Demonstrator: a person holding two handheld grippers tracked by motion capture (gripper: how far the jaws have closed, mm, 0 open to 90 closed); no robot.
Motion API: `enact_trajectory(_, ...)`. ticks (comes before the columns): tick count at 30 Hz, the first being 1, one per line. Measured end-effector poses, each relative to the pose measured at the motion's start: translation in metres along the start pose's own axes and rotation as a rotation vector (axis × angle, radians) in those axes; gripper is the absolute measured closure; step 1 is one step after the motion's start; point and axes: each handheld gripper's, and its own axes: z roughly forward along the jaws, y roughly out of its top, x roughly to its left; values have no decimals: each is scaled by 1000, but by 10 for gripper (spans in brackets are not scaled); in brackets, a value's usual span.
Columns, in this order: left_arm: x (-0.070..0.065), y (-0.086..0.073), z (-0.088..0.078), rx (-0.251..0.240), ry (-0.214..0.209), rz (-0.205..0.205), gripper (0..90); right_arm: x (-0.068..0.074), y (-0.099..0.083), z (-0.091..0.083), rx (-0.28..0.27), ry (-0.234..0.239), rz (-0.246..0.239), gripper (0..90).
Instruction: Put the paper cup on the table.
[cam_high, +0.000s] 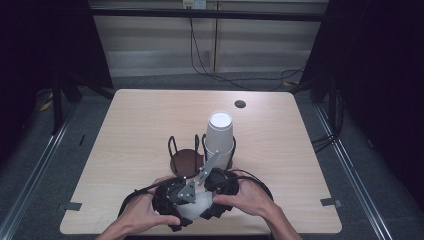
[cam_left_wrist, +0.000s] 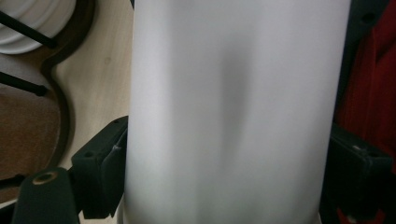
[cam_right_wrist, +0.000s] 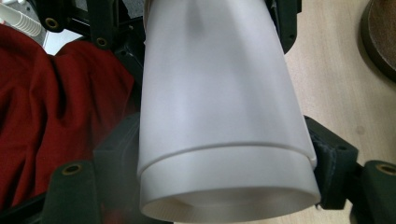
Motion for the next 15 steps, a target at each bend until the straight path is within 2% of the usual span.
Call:
enact_trajectory(1,0,-1,0,-6,-5,-3,142,0,0,0,-6,0,-7,253)
enact_trajectory(2,1,-2,-1,-15,7,-19,140,0,0,-1,-5,1,-1,253)
enact_trajectory(4,2,-2,-1,-27,13,-23,138,0,0,-1,-11,-12,-2,254)
enact_trajectory(5,3,-3,-1,-28,-2,-15,139,0,0,-1,-18,-20,-5,254)
enact_trajectory(10,3,-6,-4,-53,23,23,137,0,0,-2,-23,-24,-3,255)
enact_trajectory(15,5,-8,-7,-80,14,37,136,0,0,-4,-27,-24,4,255)
